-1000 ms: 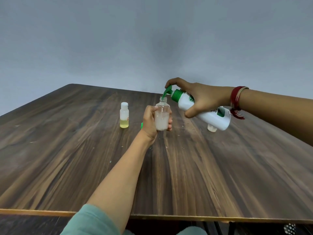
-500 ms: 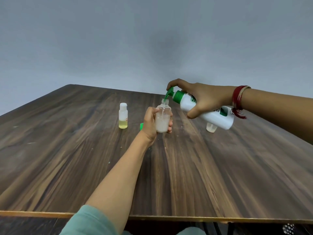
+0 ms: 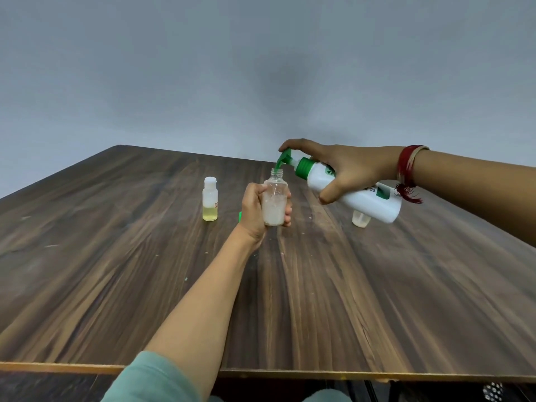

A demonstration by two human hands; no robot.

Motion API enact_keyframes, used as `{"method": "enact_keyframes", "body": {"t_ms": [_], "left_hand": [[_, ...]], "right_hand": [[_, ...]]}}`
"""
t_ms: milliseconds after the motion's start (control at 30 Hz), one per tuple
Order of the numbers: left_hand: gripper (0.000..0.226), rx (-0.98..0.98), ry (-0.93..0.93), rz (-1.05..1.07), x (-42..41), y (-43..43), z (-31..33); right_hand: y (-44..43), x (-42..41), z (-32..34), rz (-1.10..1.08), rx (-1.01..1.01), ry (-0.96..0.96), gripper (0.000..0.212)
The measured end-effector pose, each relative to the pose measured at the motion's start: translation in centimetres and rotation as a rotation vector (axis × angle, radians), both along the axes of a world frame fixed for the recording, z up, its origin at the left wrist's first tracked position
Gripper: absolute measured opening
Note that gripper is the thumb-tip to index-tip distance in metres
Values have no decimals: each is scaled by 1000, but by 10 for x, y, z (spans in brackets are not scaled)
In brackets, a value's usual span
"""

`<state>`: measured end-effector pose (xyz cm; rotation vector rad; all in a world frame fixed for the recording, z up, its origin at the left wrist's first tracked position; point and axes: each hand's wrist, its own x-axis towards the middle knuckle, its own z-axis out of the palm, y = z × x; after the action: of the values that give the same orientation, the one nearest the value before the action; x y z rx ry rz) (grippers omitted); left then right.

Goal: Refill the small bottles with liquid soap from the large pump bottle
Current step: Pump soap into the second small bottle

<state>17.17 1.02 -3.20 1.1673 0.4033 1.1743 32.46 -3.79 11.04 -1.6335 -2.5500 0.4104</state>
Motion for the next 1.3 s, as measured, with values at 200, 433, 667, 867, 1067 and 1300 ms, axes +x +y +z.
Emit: {"method": "enact_keyframes", "body": {"t_ms": [200, 433, 667, 867, 1067, 1300], "left_hand": [[45, 0, 27, -24, 3, -2, 0], [46, -8, -22, 10, 0, 0, 1], [46, -3, -24, 0, -1, -1, 1], [45, 11, 13, -23, 3, -4, 1], [46, 0, -41, 4, 0, -2, 3], [45, 7, -37, -8, -2, -2, 3]], "right_hand": [[0, 0, -1, -13, 33, -12, 82], [3, 1, -2, 1, -27, 13, 104], [0, 0, -4, 0, -11, 39, 97], [-1, 1, -2, 8, 50, 22, 81], [2, 0, -4, 8, 1, 14, 102], [-2, -3, 0, -4, -6, 20, 98]]}}
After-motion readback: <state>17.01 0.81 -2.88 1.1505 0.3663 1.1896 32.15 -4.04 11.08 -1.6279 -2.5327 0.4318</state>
